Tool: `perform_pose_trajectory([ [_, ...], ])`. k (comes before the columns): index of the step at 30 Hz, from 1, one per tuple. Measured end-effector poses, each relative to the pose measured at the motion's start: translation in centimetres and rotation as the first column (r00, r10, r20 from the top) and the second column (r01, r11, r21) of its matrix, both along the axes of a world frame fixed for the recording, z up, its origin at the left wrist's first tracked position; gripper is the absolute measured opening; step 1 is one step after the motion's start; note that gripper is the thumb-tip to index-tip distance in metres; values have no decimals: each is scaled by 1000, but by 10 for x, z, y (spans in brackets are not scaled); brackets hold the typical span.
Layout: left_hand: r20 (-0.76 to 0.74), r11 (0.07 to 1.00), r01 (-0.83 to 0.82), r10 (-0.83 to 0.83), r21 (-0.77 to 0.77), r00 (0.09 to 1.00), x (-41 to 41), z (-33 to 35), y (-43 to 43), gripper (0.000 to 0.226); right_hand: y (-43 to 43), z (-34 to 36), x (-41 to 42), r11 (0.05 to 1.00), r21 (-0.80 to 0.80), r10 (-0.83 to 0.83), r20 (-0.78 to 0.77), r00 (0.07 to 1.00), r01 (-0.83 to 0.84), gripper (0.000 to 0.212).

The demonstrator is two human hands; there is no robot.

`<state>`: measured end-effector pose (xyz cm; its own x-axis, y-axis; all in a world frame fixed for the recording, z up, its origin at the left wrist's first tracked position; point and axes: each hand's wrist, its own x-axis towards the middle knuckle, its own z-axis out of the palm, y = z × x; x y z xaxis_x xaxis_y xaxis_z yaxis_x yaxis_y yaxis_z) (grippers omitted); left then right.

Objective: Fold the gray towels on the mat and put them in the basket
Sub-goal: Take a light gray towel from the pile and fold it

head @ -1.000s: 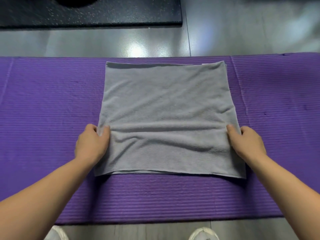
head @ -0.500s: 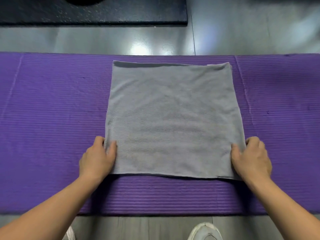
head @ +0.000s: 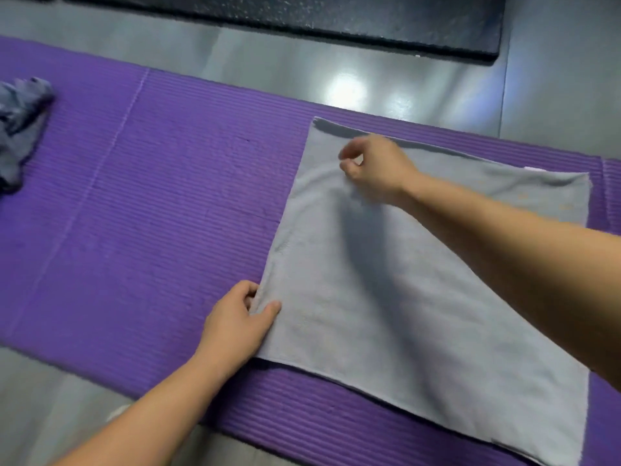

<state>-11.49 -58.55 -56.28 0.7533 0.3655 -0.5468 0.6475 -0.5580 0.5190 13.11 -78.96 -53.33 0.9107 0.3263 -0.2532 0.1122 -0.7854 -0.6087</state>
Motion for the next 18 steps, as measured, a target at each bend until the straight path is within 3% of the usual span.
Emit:
perform_pose_trajectory([
  [4,-15,970,-112,111,-214,994,1,3,5,10,37,-10,62,996,-72,-53,56,997,57,38],
  [8,-20,941,-149,150,-305,988,0,6,10,6,53,-18,93,971,-236,50,20,999,-44,32],
  [12,-34,925,-175,174,-337,984,0,6,14,5,63,-20,105,962,-231,153,7,988,-147,23],
  [18,54,859,-377,419,-346,906,3,7,41,4,83,-5,131,986,-151,88,74,993,-76,23],
])
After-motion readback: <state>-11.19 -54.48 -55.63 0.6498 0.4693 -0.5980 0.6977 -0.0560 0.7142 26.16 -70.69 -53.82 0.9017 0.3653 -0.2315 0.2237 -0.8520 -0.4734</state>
